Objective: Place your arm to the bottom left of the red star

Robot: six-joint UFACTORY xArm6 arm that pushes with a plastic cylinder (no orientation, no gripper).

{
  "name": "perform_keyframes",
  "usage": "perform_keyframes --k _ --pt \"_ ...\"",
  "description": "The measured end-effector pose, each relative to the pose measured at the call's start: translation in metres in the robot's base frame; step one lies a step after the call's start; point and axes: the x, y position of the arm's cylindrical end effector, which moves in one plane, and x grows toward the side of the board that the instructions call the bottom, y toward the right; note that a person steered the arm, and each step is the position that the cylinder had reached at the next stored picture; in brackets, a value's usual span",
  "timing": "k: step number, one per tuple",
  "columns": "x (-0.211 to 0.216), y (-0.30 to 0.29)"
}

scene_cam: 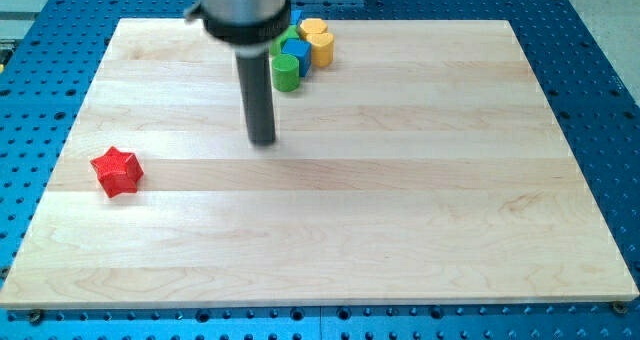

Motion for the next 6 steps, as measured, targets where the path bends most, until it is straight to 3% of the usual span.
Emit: perform_keyframes --k 1,2,3,4,5,6 --pt "0.056 -0.031" --pt "0.057 -0.032" --pt "0.049 -0.107" --pt "0.099 -0.171" --pt "0.078 -0.193" --pt "0.025 -0.178"
